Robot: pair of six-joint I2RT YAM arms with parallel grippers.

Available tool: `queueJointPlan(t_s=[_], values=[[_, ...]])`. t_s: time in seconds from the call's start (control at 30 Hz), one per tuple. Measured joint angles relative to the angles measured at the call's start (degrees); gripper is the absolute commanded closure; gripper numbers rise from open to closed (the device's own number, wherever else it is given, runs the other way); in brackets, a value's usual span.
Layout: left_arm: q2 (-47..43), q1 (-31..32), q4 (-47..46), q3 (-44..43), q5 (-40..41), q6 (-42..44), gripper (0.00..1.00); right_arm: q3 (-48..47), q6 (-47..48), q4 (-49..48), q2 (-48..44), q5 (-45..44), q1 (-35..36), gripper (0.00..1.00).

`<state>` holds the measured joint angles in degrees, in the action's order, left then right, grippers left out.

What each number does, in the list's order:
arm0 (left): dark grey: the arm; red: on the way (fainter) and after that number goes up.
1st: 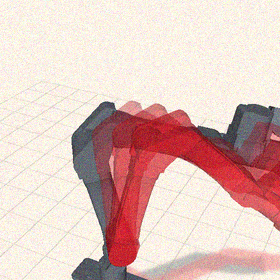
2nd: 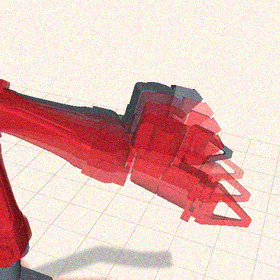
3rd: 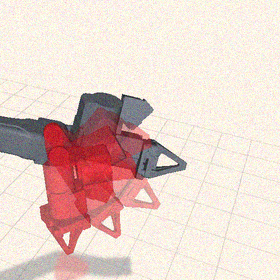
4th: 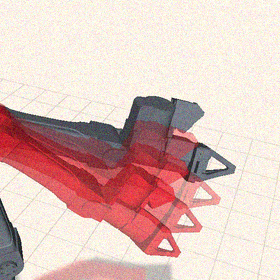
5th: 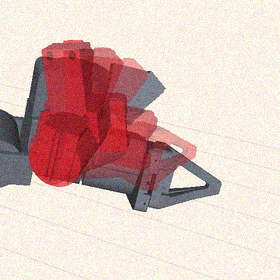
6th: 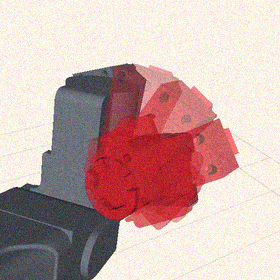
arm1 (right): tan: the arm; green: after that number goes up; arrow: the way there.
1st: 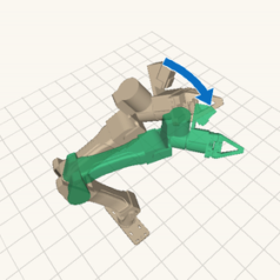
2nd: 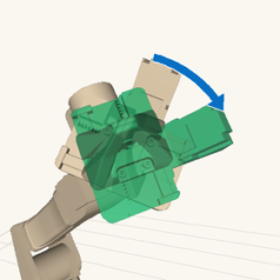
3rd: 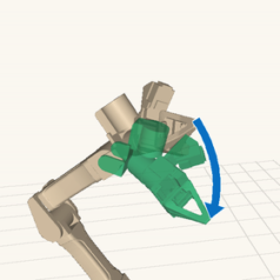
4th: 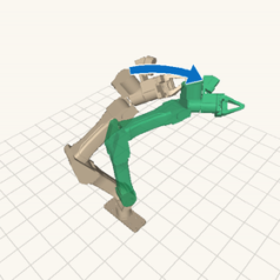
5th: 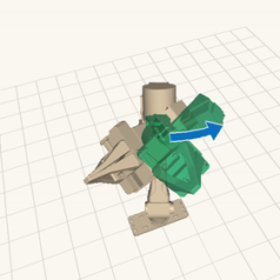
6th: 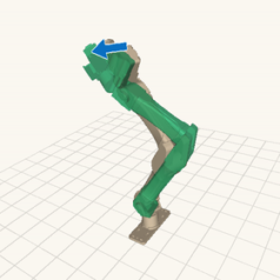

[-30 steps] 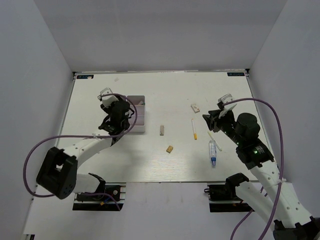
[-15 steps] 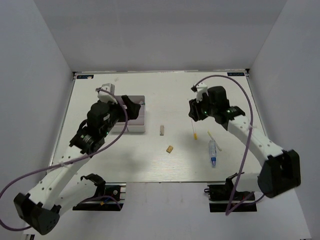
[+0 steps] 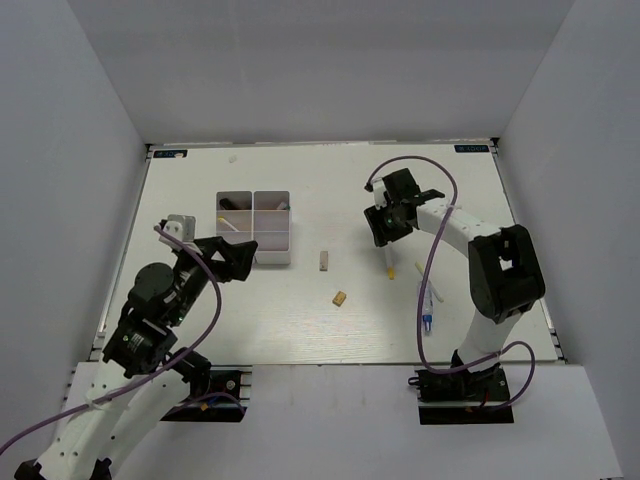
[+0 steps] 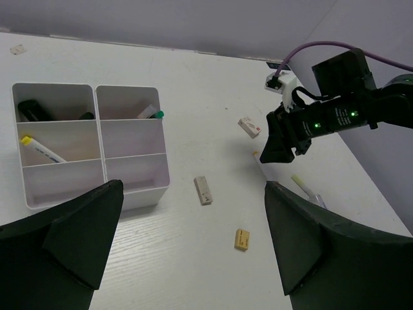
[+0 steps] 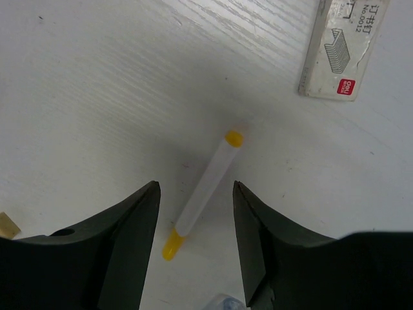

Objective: Sort the stationery into containers
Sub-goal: Pick up the pen from the center of the board.

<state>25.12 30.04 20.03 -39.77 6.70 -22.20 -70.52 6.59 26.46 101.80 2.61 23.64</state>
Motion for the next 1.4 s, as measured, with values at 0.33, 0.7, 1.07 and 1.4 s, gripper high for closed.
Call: queueJointPlan(t_s=[0.33,0.7,1.07,1.4], values=[[-3.26,0.0,0.15,0.02,-1.79,1.09,0.0,-1.49,-0.2,0.55,4.55,-3.8,-0.02,0.43],[-4.13,0.0,0.33,0.04,-2.03,1.22,0.0,-1.51,-0.17,1.49,7.04,-3.04,-0.39,0.72],[-4.44,-0.63,0.72,0.92,-1.97,1.46,0.0,-2.38,4.76,5.9,7.08,6.01,-0.98,1.0],[-9.2,-0.92,0.42,2.64,-1.01,2.64,0.0,-25.09,17.09,13.35,7.06,20.39,4.31,1.0]])
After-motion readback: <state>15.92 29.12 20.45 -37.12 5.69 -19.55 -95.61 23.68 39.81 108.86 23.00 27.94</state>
